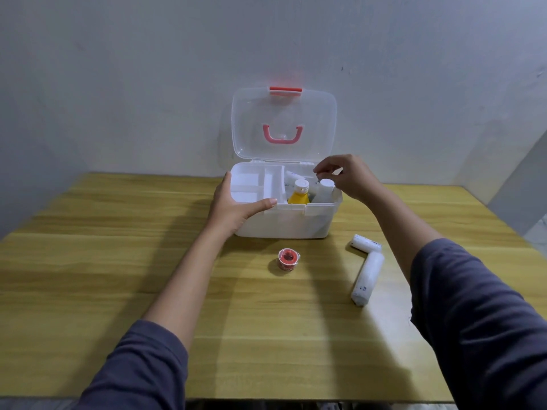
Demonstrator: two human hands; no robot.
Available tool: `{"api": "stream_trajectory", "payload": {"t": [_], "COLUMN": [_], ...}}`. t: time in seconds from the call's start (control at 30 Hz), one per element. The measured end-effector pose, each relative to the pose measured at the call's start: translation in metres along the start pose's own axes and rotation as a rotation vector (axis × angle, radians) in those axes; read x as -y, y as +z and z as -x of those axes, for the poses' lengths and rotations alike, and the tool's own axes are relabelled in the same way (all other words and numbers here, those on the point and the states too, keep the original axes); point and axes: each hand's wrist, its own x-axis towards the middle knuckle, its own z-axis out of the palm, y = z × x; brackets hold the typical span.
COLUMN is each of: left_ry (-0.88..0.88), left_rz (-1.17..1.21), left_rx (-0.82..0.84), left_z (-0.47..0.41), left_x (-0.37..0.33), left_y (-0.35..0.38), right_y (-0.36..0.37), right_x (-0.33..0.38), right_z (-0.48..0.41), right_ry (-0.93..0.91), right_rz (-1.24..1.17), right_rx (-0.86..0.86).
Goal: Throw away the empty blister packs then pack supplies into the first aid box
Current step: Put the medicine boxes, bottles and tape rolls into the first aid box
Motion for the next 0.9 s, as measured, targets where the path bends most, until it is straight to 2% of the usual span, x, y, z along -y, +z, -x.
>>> {"api": "stream_trajectory", "payload": {"t": [0.37,0.43,0.57,0.77,0.9], "left_ry": [-0.004,-0.005,-0.02,-0.026,-0.016], "left_rz": [-0.001,-0.003,-0.01,-0.019,-0.026], "left_rx": [-0.005,-0.004,-0.004,-0.012,-0.01], "left_z": [-0.002,-0.002,-0.005,-0.006,-0.006], "left_x": [0.002,0.001,0.003,0.005,0.004], "left_y": [0.0,0.0,-0.001,-0.001,-0.001], "right_y": [-0.005,-0.003,0.0,-0.005,-0.011], "right_x": [0.017,0.015,0.004,0.0,-0.003], "right_z": [-0.009,-0.011,-0.006,0.002,0.001], "right_ry": [0.014,0.026,0.099,0.097,0.067], "right_rz": [0.146,0.102,-0.148,-0.253,-0.26], "right_rx": [0.317,0.301,0.161,0.053,0.11]}}
